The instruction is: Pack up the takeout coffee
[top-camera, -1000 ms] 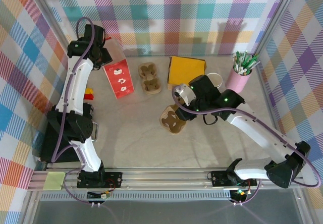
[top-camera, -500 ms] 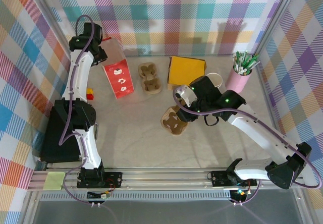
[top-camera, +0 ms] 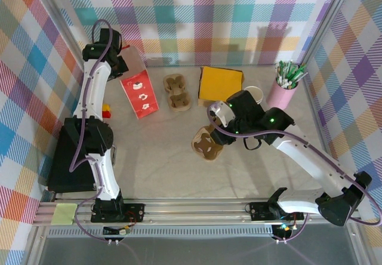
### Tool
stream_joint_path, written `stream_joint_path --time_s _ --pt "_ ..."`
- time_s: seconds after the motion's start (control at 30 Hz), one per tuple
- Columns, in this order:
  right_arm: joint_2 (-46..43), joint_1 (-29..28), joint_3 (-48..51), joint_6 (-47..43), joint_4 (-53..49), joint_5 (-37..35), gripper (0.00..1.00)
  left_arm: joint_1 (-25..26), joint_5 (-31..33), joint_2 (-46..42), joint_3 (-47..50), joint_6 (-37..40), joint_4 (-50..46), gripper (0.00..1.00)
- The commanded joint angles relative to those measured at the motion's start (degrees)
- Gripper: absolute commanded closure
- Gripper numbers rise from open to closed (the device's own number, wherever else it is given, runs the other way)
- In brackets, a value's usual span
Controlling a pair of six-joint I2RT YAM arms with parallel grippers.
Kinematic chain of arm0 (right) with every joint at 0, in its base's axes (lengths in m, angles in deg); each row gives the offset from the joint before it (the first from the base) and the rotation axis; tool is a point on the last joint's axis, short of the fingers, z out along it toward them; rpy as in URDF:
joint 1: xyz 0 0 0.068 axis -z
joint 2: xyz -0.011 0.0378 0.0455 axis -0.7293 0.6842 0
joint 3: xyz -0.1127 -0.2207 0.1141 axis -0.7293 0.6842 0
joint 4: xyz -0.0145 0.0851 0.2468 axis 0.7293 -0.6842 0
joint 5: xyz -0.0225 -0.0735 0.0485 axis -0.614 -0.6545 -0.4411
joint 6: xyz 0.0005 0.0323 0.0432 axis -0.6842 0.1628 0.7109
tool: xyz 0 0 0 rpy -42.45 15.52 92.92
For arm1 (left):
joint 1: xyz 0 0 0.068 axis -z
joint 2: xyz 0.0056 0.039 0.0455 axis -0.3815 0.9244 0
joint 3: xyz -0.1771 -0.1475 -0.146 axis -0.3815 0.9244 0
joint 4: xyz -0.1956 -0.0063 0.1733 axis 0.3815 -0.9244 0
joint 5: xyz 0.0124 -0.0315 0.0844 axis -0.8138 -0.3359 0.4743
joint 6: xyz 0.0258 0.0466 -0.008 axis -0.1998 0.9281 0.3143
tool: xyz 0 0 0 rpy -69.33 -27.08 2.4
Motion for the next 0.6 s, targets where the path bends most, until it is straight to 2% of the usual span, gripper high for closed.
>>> stream_joint_path --time_s 0.0,0.23,0.43,0.57 --pt "-1.62 0.05 -2.4 1.09 -1.84 0.87 0.62 0.14 -5.52 -8.43 5.24 0.85 -2.86 1.0" --pt "-3.43 0.05 -5.54 1.06 -3.7 0.96 0.62 2.4 -13.8 -22.79 21.47 -0.33 -1.45 1.0" --pt "-4.36 0.05 -9.5 1.0 -5.75 1.76 0.62 8.32 -18.2 -34.66 35.77 -3.54 1.17 1.0" --pt "-3.86 0.05 -13.96 0.77 -7.64 2.91 0.62 14.58 -20.36 -41.05 42.35 -6.62 4.48 1.0"
